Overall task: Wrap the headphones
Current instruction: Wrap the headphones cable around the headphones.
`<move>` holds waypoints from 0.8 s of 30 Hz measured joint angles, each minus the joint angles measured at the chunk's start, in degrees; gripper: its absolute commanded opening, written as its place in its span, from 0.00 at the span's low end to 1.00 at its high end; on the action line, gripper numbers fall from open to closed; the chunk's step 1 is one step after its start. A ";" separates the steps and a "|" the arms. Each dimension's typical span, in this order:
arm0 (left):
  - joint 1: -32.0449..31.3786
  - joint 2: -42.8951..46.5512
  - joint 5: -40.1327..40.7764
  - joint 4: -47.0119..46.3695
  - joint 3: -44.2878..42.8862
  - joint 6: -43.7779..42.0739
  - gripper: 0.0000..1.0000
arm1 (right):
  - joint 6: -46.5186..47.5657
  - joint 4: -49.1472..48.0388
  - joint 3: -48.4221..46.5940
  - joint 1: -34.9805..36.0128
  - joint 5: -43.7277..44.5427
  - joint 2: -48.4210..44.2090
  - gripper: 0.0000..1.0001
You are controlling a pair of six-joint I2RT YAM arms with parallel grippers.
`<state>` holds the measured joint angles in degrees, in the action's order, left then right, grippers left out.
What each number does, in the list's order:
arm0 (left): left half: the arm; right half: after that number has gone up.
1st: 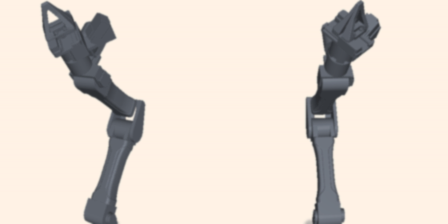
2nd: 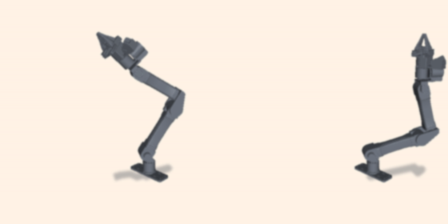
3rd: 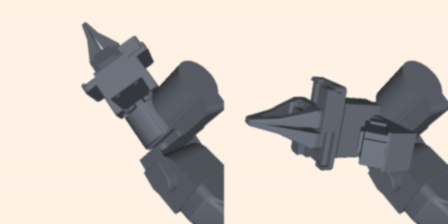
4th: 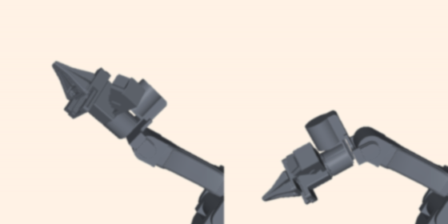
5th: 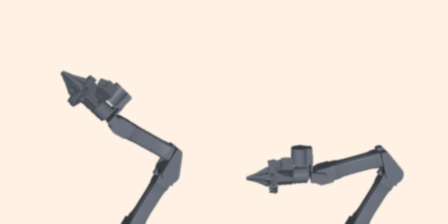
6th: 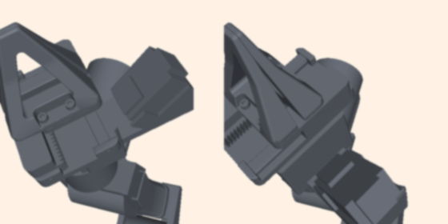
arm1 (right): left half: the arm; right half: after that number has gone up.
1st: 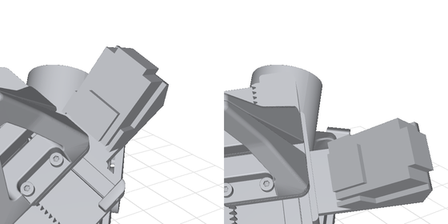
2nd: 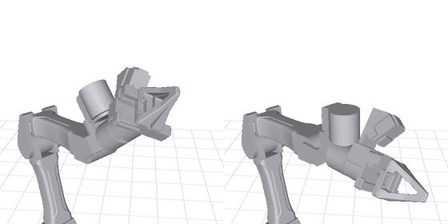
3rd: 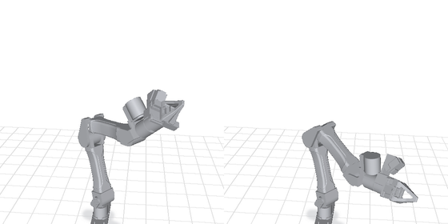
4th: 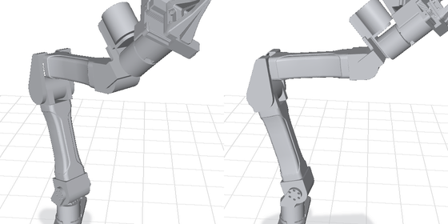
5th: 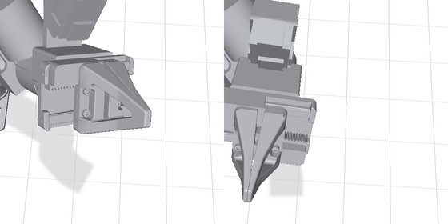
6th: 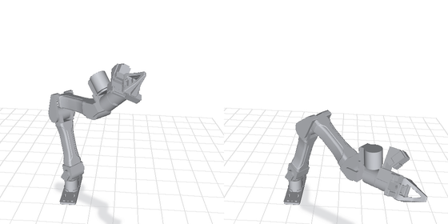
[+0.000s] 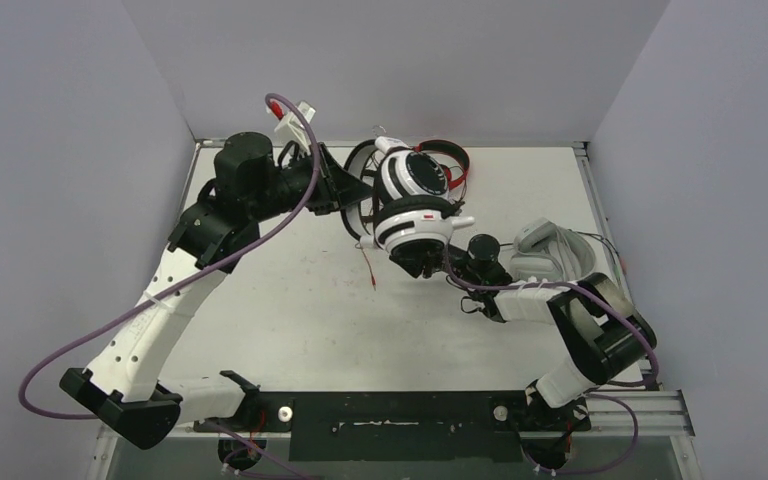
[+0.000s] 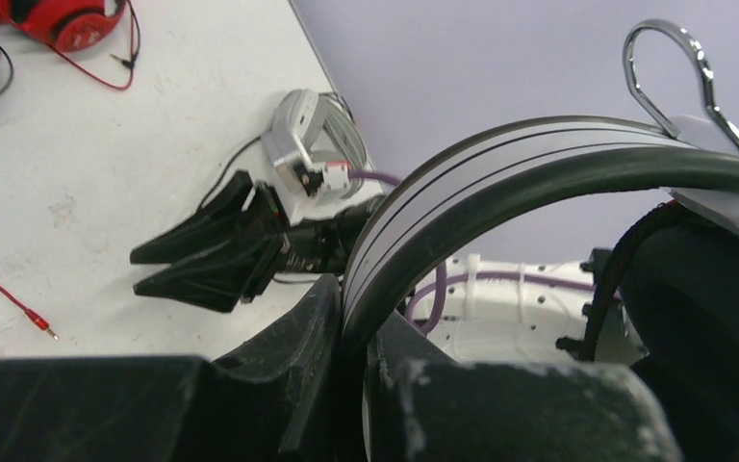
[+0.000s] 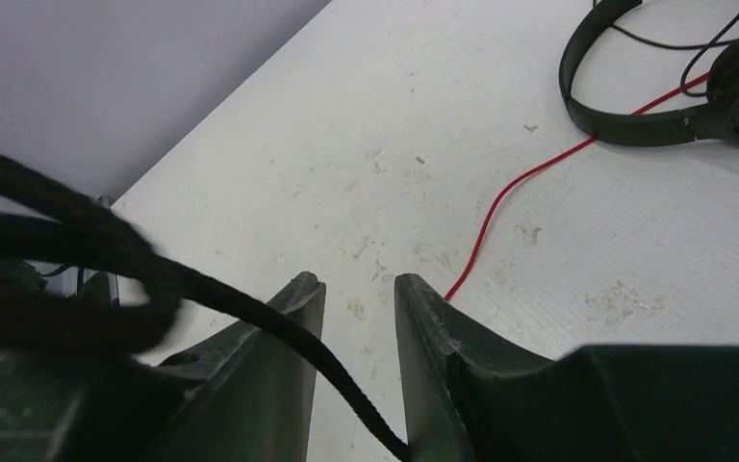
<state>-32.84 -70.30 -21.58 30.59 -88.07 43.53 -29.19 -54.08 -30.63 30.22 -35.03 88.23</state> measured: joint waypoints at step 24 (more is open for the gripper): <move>18.60 -7.26 31.56 -1.25 -3.37 -4.20 0.00 | -4.35 5.77 8.44 20.87 1.77 -20.48 0.33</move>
<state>-14.24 -77.56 9.98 29.34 -91.44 39.33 -33.54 -48.31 -22.20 51.09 -33.26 67.75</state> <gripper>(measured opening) 0.092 0.321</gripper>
